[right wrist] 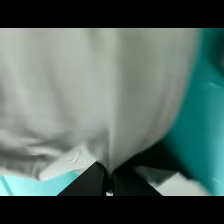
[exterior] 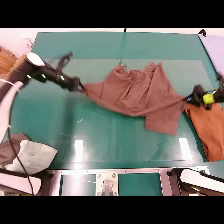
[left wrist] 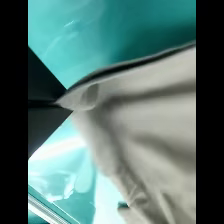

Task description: Fold the shirts.

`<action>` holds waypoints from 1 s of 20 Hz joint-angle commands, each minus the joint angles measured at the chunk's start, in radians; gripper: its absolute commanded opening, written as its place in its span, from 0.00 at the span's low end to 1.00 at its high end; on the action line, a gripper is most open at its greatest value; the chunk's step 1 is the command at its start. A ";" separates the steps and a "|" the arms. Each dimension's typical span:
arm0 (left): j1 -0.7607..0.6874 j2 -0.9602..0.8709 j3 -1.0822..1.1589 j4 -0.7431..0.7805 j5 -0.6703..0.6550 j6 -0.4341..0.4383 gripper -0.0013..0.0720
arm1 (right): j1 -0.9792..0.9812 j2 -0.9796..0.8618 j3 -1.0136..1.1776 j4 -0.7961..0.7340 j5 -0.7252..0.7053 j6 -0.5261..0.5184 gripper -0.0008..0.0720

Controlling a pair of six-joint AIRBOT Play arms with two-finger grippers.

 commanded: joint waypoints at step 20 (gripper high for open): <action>0.240 0.772 0.436 0.330 0.136 -0.201 0.05 | -0.006 0.510 0.726 0.072 -0.220 0.067 0.04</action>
